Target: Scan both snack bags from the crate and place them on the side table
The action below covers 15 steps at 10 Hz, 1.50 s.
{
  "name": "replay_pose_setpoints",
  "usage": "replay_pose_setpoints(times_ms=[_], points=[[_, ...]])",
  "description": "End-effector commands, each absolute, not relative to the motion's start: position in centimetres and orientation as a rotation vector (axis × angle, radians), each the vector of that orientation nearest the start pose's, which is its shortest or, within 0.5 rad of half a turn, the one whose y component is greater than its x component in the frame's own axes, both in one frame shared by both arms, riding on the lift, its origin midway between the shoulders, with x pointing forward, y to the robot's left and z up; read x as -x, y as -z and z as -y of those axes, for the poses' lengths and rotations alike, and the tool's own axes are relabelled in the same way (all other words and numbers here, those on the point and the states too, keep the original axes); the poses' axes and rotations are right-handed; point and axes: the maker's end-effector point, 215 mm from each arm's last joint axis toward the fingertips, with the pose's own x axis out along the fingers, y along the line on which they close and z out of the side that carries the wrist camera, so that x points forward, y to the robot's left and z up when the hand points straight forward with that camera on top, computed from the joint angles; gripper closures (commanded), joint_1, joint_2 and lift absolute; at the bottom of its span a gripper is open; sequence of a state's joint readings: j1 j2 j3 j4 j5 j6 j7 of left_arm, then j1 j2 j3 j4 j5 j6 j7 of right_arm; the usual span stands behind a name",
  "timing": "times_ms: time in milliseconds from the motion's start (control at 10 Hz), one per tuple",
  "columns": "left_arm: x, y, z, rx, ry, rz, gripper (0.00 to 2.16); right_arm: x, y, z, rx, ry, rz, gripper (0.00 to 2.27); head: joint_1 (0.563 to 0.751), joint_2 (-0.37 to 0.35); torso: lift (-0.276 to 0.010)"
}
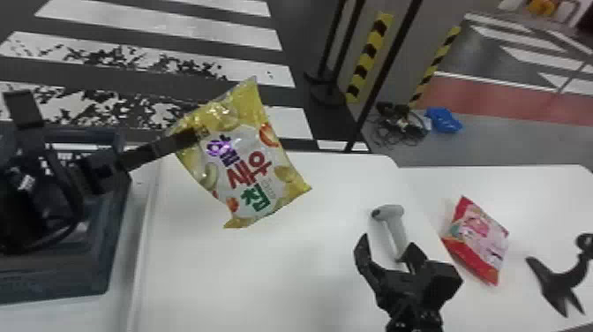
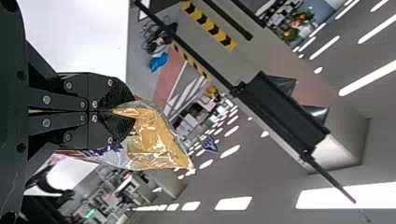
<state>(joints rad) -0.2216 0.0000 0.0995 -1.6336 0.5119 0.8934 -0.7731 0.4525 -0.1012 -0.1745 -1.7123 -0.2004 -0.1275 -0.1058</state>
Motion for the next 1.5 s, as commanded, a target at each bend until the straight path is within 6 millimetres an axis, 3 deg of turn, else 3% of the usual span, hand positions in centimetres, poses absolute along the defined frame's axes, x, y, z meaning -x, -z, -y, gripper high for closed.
replay_pose_setpoints(times_ms=[0,200,400,500,600,1100,1300,1400], points=[[-53.6,31.3,-1.1,0.663,0.999,-0.470,2.14,-42.3,44.2,38.8,-0.039,0.286,-0.154,0.08,0.695,-0.348,-0.095],[-51.6,34.0,2.9,0.575,1.053,-0.621,2.14,-42.2,44.0,39.3,-0.042,0.294,-0.151,0.08,0.695,-0.350,-0.095],[-51.1,37.4,4.1,0.447,1.033,-0.746,2.13,-42.0,44.0,39.6,-0.043,0.300,-0.151,0.08,0.695,-0.350,-0.095],[-51.4,39.1,3.8,0.385,0.977,-0.773,1.40,-42.0,43.9,39.6,-0.043,0.301,-0.148,0.08,0.695,-0.350,-0.095],[-51.9,39.9,3.4,0.340,0.940,-0.779,0.00,-42.0,44.0,39.6,-0.046,0.301,-0.151,0.08,0.695,-0.350,-0.095],[-54.1,40.8,3.3,0.259,0.887,-0.752,0.01,-42.0,43.9,39.3,-0.048,0.295,-0.148,0.08,0.695,-0.350,-0.095],[-56.2,39.4,2.6,0.232,0.848,-0.668,0.02,-42.0,44.0,39.4,-0.046,0.296,-0.151,0.08,0.695,-0.350,-0.095],[-57.6,37.8,2.0,0.212,0.811,-0.604,0.02,-42.0,43.9,39.4,-0.046,0.296,-0.150,0.08,0.695,-0.350,-0.095]])
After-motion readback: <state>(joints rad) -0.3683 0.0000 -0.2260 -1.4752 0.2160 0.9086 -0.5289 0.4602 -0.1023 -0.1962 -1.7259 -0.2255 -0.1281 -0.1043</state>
